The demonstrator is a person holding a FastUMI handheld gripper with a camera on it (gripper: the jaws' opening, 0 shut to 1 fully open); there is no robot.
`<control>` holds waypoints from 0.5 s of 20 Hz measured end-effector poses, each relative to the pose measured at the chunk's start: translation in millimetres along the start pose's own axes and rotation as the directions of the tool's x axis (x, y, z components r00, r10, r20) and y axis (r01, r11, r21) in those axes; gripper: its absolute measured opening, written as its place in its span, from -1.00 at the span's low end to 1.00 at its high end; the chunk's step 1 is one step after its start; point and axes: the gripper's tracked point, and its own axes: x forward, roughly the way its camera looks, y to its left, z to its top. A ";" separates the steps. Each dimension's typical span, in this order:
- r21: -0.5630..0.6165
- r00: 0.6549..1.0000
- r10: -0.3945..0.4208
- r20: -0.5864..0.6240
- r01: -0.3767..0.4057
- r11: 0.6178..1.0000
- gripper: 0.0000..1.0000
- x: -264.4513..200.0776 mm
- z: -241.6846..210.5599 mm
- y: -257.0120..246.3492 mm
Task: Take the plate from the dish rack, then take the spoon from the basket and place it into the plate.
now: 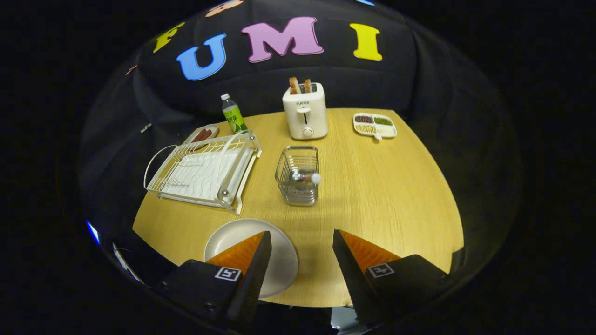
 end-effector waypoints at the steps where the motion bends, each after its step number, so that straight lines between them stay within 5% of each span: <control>1: -0.031 1.000 -0.004 0.023 0.005 1.000 0.65 -0.9 11.8 -0.6; 10: -0.159 0.999 0.037 -0.013 -0.039 0.987 0.59 46.3 30.9 -2.6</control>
